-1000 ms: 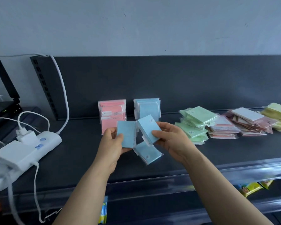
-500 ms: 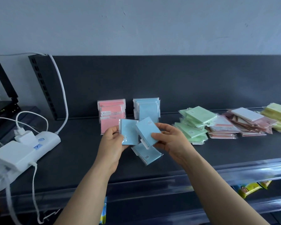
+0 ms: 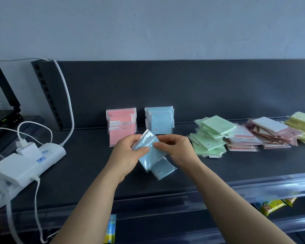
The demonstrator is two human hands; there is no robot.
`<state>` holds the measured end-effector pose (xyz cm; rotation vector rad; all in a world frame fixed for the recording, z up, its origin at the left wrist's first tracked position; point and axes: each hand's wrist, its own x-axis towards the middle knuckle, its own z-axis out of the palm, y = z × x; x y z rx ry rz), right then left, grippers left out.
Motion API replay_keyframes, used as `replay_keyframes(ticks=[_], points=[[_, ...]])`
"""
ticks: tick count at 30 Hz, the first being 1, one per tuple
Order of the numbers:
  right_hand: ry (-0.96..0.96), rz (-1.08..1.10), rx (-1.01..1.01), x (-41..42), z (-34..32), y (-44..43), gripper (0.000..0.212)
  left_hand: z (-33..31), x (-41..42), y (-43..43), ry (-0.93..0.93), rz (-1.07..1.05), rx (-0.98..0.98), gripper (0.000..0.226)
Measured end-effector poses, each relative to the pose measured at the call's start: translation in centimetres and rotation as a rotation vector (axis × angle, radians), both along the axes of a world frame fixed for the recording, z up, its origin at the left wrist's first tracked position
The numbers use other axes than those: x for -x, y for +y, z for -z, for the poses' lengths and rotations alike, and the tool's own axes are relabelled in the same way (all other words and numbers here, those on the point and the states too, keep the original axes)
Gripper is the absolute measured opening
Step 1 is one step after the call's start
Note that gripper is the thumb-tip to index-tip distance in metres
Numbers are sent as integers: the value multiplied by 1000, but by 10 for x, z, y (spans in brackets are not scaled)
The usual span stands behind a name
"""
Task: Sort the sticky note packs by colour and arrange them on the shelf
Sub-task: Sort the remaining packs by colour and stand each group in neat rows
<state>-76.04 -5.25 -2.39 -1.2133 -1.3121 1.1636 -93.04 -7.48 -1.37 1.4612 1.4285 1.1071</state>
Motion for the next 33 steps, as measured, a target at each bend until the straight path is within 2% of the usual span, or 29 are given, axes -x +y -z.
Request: replay_keyframes(ticks=[2,4,6,8,9,14,16,18,20,21,24,28,31,33], points=[[-233,56,-31,-2,1,-1,28,2,6,-1,21,-103,-21,27],[-586,36,-39,-6,2,-4,33,6,16,-1,-6,-216,-32,26],[-898,-48,-1,-5,4,-11,52,10,24,-2,-53,-287,-34,25],[-1058,-94,18,0,4,-16,65,14,28,-3,-99,-316,-18,22],[-1066,-100,27,2,3,-16,65,16,28,-3,-113,-322,-6,22],[-908,-101,77,-4,0,-12,40,21,26,-6,-190,-305,21,27],[-633,-45,67,-7,1,-11,23,22,23,-5,-222,-297,26,31],[-235,-67,116,-5,1,-10,11,20,14,-5,-266,-267,42,31],[48,-117,171,1,2,-11,16,18,2,-7,-318,-212,54,30],[102,-122,182,4,2,-12,19,18,-6,-8,-349,-182,55,30],[112,-50,181,11,5,-11,25,14,-25,-12,-446,-114,59,28],[96,27,172,9,8,-11,53,15,-37,-12,-464,-50,49,27],[-26,-8,134,7,6,-15,48,19,-43,-10,-435,-34,48,25],[-84,-32,126,4,8,-13,40,20,-45,-8,-483,-76,59,24]])
